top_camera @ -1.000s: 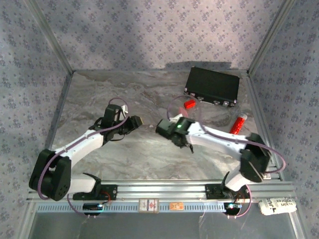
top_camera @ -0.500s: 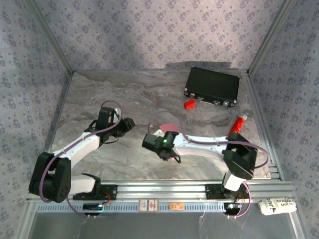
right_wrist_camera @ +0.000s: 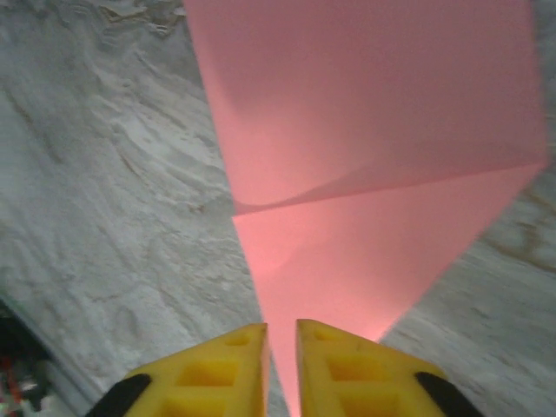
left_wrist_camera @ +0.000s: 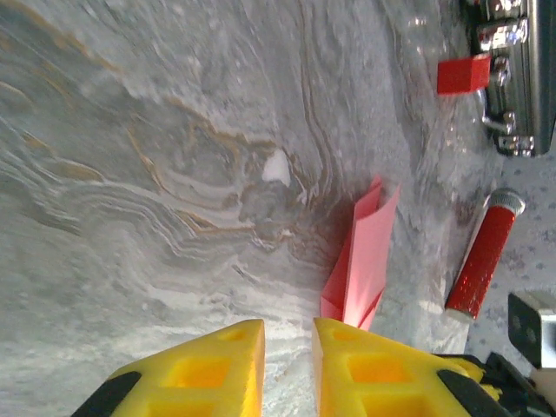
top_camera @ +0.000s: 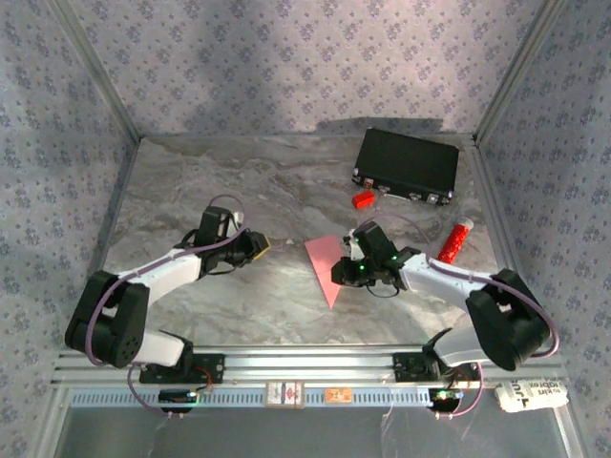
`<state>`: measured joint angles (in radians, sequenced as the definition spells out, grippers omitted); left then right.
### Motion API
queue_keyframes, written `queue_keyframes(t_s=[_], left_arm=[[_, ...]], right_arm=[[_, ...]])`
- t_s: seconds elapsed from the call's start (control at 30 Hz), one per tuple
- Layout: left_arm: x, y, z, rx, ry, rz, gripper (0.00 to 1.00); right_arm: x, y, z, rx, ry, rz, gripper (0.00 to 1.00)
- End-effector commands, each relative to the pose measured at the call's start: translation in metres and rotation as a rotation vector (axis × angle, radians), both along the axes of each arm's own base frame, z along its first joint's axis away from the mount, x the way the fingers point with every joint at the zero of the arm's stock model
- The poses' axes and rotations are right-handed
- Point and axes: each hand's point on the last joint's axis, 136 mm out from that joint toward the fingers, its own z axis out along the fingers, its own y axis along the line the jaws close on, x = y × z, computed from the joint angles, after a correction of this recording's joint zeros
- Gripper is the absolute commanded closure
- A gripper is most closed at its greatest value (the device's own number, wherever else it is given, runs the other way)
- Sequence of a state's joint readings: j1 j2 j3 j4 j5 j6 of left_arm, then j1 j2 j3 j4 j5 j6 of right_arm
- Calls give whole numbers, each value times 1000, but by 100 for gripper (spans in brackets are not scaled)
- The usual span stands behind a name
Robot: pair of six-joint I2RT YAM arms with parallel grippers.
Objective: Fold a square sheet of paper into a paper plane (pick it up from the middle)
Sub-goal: Rotate the paper at the center of the table.
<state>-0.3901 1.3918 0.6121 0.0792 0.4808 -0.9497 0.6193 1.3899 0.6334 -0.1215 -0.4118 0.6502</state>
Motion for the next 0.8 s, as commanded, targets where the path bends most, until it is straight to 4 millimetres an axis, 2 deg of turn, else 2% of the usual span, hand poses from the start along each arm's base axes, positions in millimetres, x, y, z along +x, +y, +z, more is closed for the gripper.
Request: queue_keyframes(t_s=[0.0, 0.23, 0.53, 0.67, 0.77], left_arm=[[3, -15, 9, -55, -20, -35, 79], [-1, -31, 11, -74, -15, -89, 81], [-4, -40, 6, -100, 2, -116, 84], [-2, -46, 6, -136, 6, -128, 84], [0, -49, 5, -156, 13, -128, 85]], right_arm=[[5, 20, 9, 136, 39, 10, 86], [13, 22, -11, 125, 80, -30, 89], [5, 19, -56, 46, 214, -123, 90], [5, 29, -58, 56, 218, -187, 88], [9, 32, -62, 75, 254, -311, 89]])
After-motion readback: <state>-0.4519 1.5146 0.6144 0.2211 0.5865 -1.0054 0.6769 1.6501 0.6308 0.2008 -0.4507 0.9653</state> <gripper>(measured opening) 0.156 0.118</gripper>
